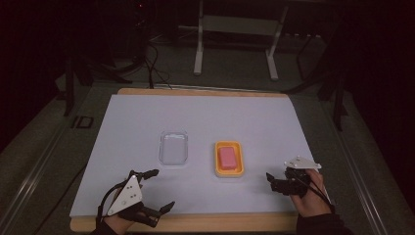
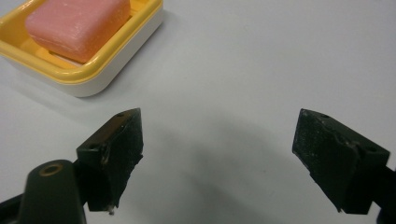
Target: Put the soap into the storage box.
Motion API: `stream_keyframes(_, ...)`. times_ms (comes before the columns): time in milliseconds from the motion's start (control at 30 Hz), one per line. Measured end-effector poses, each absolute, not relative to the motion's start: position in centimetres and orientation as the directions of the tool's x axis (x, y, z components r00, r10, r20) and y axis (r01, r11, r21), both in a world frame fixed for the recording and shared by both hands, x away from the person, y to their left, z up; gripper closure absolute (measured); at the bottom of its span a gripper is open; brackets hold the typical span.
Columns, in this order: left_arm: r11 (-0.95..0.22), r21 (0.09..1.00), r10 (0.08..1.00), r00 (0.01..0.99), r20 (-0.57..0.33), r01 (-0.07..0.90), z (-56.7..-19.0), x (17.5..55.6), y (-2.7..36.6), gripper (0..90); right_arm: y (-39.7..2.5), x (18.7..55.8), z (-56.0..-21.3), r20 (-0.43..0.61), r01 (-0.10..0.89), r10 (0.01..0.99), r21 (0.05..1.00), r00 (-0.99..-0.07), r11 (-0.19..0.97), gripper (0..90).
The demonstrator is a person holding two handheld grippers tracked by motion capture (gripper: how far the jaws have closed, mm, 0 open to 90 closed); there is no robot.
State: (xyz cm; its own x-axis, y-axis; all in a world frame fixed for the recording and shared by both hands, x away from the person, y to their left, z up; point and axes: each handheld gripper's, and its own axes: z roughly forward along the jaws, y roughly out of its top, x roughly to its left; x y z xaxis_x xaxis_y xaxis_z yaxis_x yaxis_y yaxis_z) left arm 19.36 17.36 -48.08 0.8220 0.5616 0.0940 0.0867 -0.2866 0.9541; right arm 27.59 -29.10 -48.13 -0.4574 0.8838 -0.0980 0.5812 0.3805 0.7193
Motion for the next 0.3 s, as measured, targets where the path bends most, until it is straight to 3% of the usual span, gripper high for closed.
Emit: stream_keyframes(300,-0.286,0.954,0.561,0.823,0.091,0.089,-48.09,19.38,17.3,0.6,-29.31,27.73,-48.14,-0.08,0.591,0.892,0.723,-0.444,0.359,17.2)
